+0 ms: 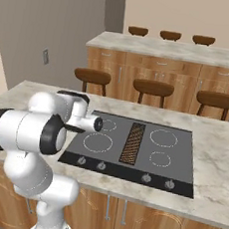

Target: Collect the turmeric, mayonnaise, and shaker from the cabinet and place them next to the stove.

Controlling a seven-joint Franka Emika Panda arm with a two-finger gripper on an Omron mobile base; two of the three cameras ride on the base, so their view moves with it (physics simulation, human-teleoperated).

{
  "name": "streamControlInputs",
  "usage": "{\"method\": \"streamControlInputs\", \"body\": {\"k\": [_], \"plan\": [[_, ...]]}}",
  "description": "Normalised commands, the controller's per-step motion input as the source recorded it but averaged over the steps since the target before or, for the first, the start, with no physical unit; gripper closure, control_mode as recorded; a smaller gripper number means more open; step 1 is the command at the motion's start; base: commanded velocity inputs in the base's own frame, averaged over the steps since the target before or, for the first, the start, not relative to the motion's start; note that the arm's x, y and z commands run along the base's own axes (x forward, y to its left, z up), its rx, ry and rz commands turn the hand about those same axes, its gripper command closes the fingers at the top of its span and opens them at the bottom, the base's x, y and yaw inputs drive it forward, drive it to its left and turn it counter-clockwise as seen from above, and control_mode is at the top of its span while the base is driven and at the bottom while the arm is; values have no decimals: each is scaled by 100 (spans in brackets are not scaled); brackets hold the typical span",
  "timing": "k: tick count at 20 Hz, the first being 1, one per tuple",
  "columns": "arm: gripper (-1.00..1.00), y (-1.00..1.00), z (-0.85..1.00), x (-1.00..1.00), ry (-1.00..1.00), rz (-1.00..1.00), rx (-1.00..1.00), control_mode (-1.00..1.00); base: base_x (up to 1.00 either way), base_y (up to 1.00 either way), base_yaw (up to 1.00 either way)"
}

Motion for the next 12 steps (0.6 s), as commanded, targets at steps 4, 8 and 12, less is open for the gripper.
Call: {"method": "streamControlInputs", "body": {"k": [4, 8, 12], "plan": [[100, 4, -28, 8, 1, 5, 0, -100, 0, 0, 0], [100, 25, -22, 9, 0, 2, 0, -100, 0, 0, 0], [100, 30, -20, 9, 0, 0, 0, -100, 0, 0, 0]]}}
